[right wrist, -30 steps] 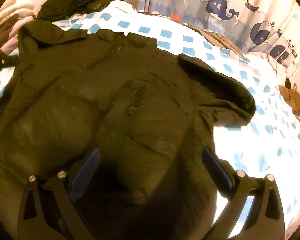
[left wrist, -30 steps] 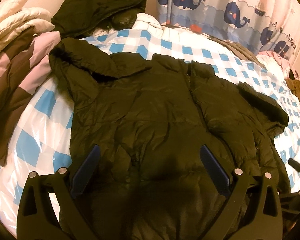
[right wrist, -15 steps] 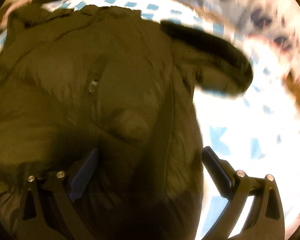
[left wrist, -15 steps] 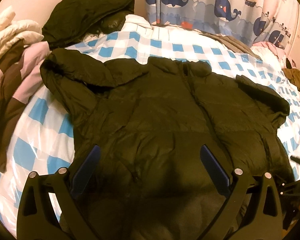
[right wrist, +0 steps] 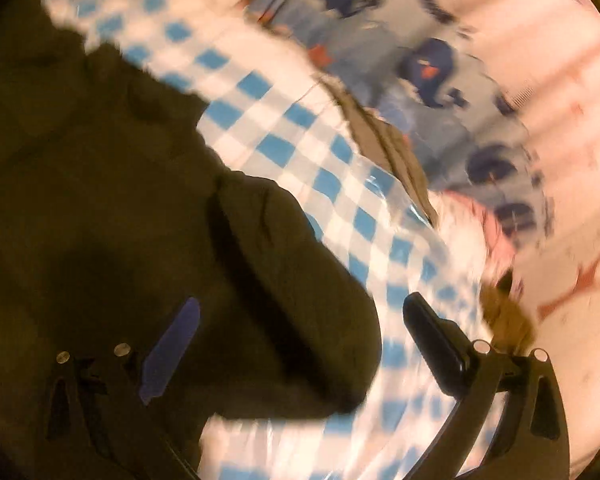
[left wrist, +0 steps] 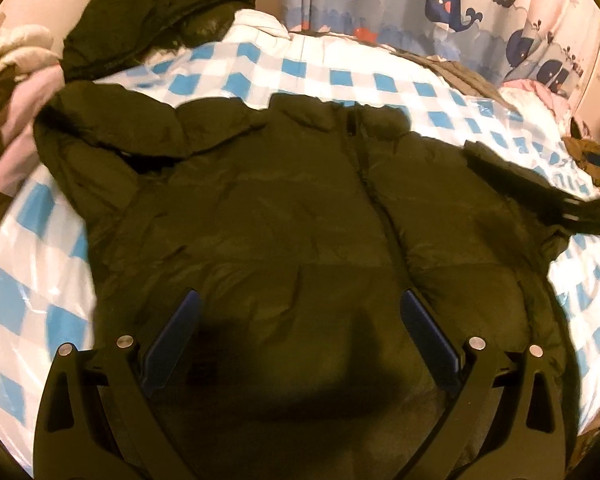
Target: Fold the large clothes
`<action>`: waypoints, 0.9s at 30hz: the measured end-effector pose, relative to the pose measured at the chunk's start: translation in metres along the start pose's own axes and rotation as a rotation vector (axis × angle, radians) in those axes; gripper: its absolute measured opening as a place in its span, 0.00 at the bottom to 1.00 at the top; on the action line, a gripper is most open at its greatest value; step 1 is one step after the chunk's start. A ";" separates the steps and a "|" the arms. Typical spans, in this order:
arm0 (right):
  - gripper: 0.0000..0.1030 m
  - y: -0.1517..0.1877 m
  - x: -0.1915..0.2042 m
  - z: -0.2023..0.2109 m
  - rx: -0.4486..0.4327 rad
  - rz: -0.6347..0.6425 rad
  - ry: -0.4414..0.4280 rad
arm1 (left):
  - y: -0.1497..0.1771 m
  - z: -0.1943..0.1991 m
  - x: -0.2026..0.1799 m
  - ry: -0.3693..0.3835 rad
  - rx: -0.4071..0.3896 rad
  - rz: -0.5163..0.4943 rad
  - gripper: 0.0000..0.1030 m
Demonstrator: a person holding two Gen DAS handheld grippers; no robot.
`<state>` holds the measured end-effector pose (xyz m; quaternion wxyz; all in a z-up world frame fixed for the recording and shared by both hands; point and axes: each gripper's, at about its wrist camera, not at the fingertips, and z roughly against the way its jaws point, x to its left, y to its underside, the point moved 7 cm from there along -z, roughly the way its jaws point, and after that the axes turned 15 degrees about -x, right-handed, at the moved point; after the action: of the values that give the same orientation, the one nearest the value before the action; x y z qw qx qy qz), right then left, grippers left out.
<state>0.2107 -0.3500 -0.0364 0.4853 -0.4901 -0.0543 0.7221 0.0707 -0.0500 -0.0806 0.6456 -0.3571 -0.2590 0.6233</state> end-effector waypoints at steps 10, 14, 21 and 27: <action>0.93 0.027 0.029 -0.129 0.241 0.074 -0.028 | 0.000 -0.001 -0.010 -0.034 -0.039 -0.049 0.94; 0.07 0.032 -0.019 -0.123 0.212 -0.224 -0.041 | 0.000 0.001 -0.010 -0.060 -0.053 -0.065 0.93; 0.07 0.061 -0.177 -0.063 -0.021 -0.786 0.002 | -0.001 0.003 -0.018 -0.093 -0.084 -0.129 0.93; 0.07 0.147 -0.297 0.006 -0.153 -1.176 0.129 | 0.005 -0.001 -0.024 -0.100 -0.073 -0.152 0.93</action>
<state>0.1250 -0.6489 0.0798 0.7694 -0.4541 -0.3390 0.2949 0.0659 -0.0736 -0.0823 0.6638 -0.3281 -0.3398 0.5799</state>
